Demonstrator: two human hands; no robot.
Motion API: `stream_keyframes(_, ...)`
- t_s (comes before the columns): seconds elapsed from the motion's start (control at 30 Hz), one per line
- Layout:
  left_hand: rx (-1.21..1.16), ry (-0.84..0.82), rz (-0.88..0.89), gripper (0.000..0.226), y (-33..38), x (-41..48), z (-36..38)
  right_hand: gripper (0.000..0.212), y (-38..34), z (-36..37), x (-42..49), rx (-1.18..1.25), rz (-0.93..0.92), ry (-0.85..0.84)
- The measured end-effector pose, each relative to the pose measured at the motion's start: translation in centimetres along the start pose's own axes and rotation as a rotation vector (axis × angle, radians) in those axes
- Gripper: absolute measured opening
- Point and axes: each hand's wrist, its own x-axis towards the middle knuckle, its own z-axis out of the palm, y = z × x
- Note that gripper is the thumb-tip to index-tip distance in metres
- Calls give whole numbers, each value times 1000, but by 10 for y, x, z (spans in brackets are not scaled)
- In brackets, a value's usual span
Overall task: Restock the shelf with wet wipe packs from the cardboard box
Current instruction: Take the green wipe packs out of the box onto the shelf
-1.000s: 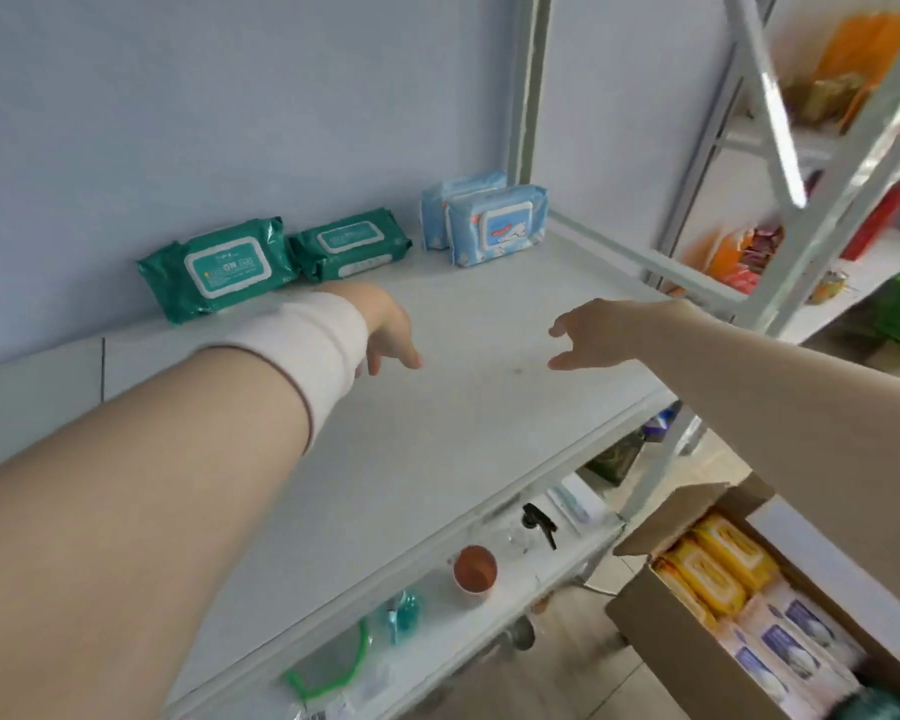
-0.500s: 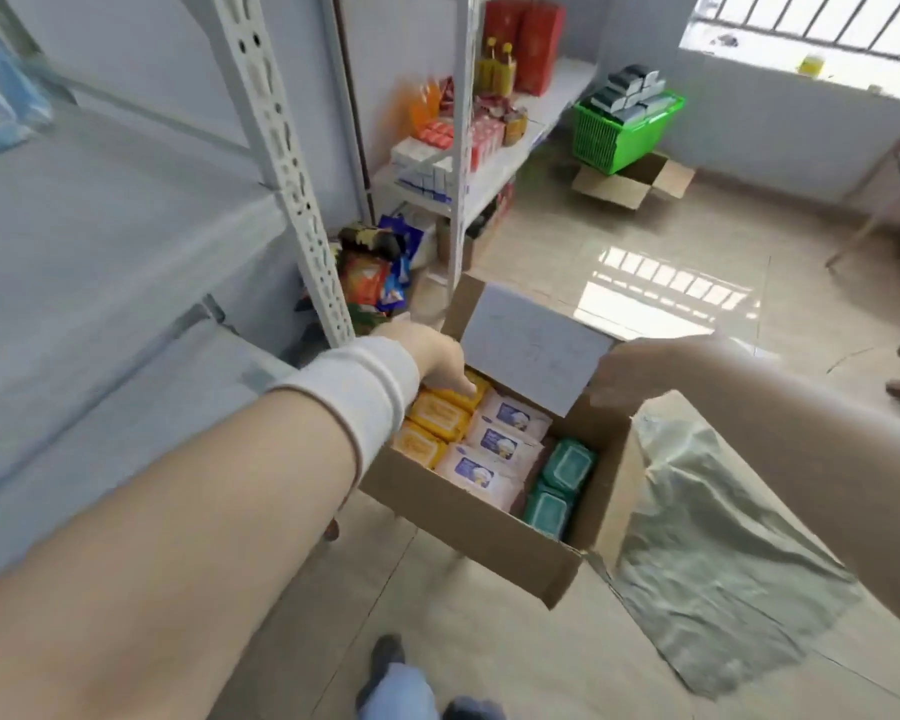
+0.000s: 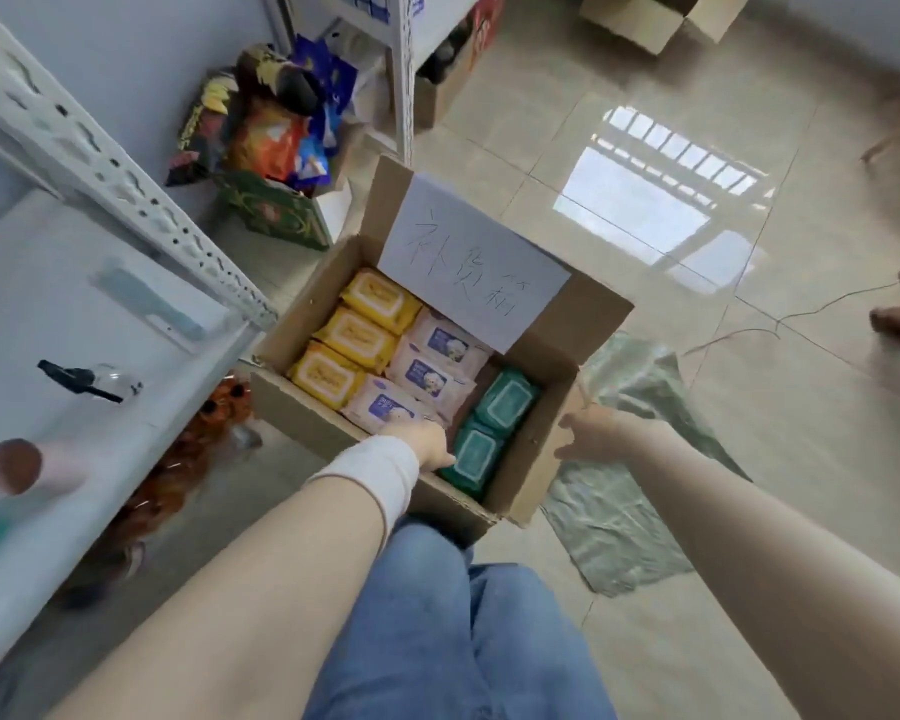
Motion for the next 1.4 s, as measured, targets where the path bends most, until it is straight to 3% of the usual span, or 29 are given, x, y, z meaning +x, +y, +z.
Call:
stream_keyframes(0.3, -410, -44, -113, 52, 40, 52, 40, 59, 27, -17, 81, -158, -107, -39)
stream_keyframes(0.57, -927, 94, -373, 63, 76, 161, 105, 95, 47, 15, 225, -182, -102, -104)
stream_keyframes(0.83, -822, 57, -485, 90, 54, 289, 155, 97, 40, 59, 365, -608, -341, -11)
stream_keyframes(1.0, -557, -47, -471, 82, 33, 328, 163, 85, 22, 64, 399, -968, -453, 155)
stream_keyframes(1.17, -526, -72, -406, 82, 18, 328, 163, 71, 7, 51, 399, -1252, -452, 184)
stream_keyframes(1.3, -478, -32, -372, 80, 16, 320, 161, 69, 7, 42, 392, -1270, -489, 128)
stream_keyframes(1.4, -576, 32, -378, 75, 18, 313, 164, 71, 13, 35, 385, -1093, -507, 90)
